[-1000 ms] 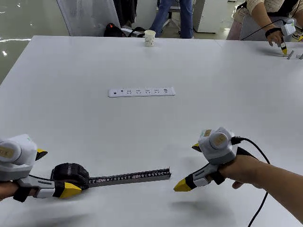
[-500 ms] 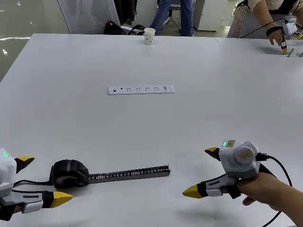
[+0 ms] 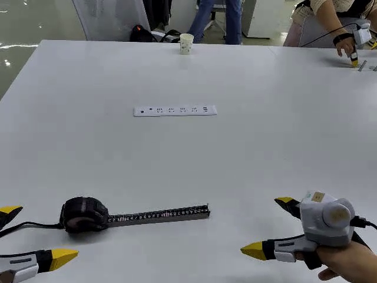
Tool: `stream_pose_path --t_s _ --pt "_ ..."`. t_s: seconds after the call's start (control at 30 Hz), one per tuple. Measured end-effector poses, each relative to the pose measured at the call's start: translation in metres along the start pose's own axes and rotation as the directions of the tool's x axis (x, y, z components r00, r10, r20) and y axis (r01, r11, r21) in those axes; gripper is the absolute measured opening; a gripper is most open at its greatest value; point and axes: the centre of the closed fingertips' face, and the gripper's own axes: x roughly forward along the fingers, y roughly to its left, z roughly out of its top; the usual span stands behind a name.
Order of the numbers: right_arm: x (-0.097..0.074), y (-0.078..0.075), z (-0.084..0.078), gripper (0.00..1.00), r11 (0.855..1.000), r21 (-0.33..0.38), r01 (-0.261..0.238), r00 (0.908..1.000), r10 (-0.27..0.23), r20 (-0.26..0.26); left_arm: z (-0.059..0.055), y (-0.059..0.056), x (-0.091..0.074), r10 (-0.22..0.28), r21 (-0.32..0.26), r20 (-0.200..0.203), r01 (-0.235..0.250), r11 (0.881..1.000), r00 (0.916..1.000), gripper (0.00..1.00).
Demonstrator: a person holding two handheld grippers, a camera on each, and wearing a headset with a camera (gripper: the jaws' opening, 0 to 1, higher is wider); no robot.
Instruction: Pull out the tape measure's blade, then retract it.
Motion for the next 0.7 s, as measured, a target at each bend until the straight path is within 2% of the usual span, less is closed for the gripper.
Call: stream_pose_path --t_s 0.1,0.23,0.43,0.57,0.7 --pt "-0.006 0.005 -0.002 0.99 1.0 -0.022 0.002 1.0 -0.001 0.01 -0.007 -0.002 -0.005 0.005 -0.003 0.001 -0.005 1.0 1.0 0.99" --pt "-0.013 0.005 -0.005 0.99 1.0 -0.006 0.013 0.9999 -0.013 0.01 -0.019 -0.006 -0.011 -0.005 -0.024 -0.011 0.005 1.0 0.9999 0.99" --pt "-0.021 0.006 -0.013 0.99 0.999 -0.022 0.032 0.9994 -0.032 -0.012 -0.021 -0.013 -0.023 0.0 -0.02 0.004 0.0 1.0 1.0 0.99" --pt "-0.026 0.003 -0.018 0.99 0.999 -0.002 0.047 0.9989 -0.047 -0.007 -0.027 -0.017 -0.027 -0.001 -0.022 0.002 0.001 1.0 1.0 0.99" --pt "-0.027 0.004 -0.02 0.99 0.999 0.006 0.053 0.9985 -0.053 -0.009 -0.03 -0.016 -0.029 0.005 -0.017 -0.003 -0.005 1.0 1.0 0.99"
